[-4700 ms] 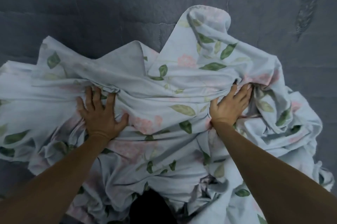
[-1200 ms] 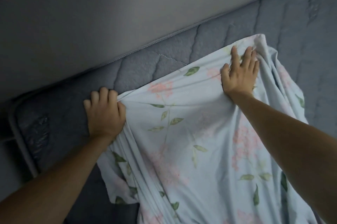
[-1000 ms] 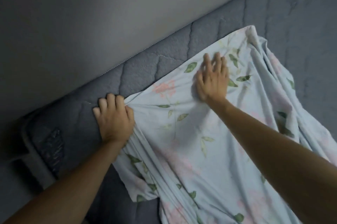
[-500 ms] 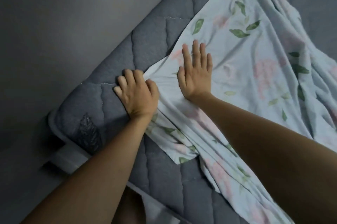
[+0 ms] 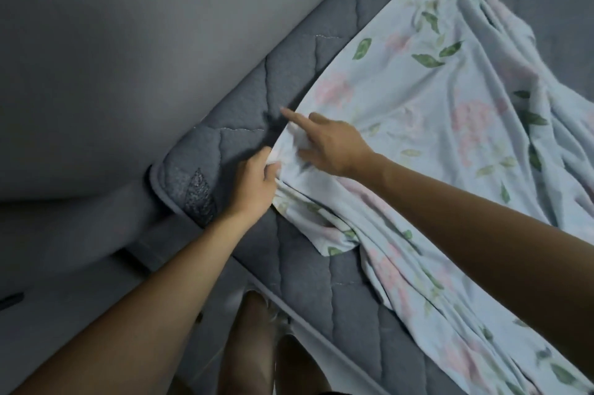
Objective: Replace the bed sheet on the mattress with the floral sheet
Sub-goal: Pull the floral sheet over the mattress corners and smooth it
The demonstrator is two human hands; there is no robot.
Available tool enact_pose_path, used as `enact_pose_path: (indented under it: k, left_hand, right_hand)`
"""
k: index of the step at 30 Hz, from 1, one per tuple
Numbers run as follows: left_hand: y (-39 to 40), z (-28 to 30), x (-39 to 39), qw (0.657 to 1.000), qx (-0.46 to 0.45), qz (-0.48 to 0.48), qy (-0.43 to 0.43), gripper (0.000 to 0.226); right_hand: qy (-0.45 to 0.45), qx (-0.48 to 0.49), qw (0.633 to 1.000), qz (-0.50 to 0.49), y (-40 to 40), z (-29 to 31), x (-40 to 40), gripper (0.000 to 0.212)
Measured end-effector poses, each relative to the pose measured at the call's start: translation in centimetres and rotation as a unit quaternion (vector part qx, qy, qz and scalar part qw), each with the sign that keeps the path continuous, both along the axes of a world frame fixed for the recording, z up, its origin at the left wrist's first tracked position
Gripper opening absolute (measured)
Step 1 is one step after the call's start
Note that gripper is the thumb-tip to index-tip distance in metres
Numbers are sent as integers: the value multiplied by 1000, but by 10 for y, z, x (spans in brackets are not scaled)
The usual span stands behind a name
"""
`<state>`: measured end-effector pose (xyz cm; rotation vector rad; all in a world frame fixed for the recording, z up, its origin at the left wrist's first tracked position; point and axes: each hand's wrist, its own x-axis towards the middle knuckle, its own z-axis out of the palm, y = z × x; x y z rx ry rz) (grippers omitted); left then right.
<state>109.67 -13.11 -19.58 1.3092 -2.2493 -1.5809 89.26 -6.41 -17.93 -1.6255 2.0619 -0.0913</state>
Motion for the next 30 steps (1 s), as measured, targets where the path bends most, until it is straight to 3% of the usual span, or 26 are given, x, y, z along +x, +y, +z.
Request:
enact_pose_path:
  k: [3, 8, 10, 12, 14, 16, 19, 20, 23, 25, 27, 30]
  left_hand:
    - [-20, 17, 3, 998, -53, -3, -30, 9]
    - [-54, 48, 34, 986, -128, 96, -57, 22]
    - [-51, 46, 47, 986, -83, 138, -50, 34]
    - [-36, 34, 60, 985, 64, 156, -43, 32]
    - [-15, 27, 71, 970, 199, 131, -55, 24]
    - [-2, 20, 75, 963, 238, 116, -52, 20]
    - [-6, 15, 76, 978, 160, 119, -68, 4]
    - [-9, 13, 79, 981, 125, 126, -83, 12]
    - [-19, 18, 88, 984, 54, 122, -121, 20]
    - [-28, 27, 96, 980, 5, 109, -165, 18]
    - [-39, 32, 107, 971, -58, 81, -219, 18]
    - [-47, 32, 124, 964, -87, 93, -233, 23]
  right_hand:
    - [19, 66, 997, 25, -12, 8, 9, 27]
    - [-6, 9, 993, -117, -66, 24, 24, 12]
    - [-23, 0, 987, -157, -74, 19, 38, 10]
    - [-90, -14, 973, -212, -67, 11, 51, 2]
    - [-178, -38, 954, -239, -50, 6, 63, 27]
    - [-182, -59, 956, -224, -31, 7, 75, 57]
    - [-102, -103, 978, -150, 0, 12, 93, 71]
    - [-112, -92, 982, -124, 9, 14, 97, 70]
    - [-172, 41, 982, -68, 32, 15, 104, 68]
    - [-139, 105, 985, -17, 43, 14, 109, 72]
    - [-93, 122, 988, 35, 50, 14, 117, 62]
    - [-58, 115, 990, 64, 54, 12, 124, 21]
